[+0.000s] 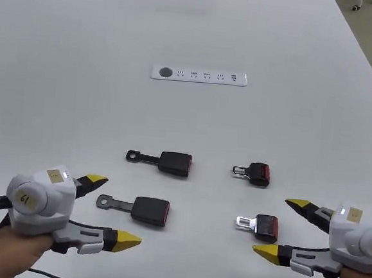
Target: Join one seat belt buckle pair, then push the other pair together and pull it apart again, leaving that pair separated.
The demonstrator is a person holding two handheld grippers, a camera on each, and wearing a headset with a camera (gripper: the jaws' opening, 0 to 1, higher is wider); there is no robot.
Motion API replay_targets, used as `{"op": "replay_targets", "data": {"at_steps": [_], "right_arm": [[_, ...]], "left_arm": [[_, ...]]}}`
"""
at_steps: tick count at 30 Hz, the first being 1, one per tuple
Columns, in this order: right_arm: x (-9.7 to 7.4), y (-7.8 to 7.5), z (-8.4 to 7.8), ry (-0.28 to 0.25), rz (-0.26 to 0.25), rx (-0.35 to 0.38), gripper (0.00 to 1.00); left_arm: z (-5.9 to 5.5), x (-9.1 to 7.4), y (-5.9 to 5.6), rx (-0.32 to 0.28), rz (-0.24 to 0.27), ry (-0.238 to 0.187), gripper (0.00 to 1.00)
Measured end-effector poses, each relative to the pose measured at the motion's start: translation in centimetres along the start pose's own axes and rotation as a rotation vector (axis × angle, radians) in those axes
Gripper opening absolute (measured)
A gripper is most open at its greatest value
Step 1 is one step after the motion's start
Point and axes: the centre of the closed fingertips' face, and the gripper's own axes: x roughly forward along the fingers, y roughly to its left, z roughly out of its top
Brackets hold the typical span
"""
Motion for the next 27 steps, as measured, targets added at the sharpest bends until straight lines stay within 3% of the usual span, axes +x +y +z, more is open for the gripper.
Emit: {"op": "replay_targets", "data": {"at_steps": [7,12,17,21,27], "right_arm": [[1.1,-0.3,-1.0,0.053,0.032,-0.031,0.79],[1.7,-0.4,-1.9,0.107,0.062,-0.062,0.77],[2.1,-0.8,-2.5,0.139,0.081,-0.08,0.74],[2.2,-0.9,-3.8,0.192,0.1,-0.09,0.69],[2.4,-0.8,-4.5,0.225,0.131,-0.114,0.65]], "left_arm": [[-1.5,2.0,0.6,0.042,-0.038,0.06,0.89],[-2.0,3.0,1.0,0.057,-0.063,0.081,0.86],[-3.0,4.0,1.0,0.095,-0.099,0.143,0.79],[-3.7,4.9,1.3,0.144,-0.122,0.178,0.74],[-4.1,6.0,1.7,0.213,-0.151,0.227,0.72]]}}
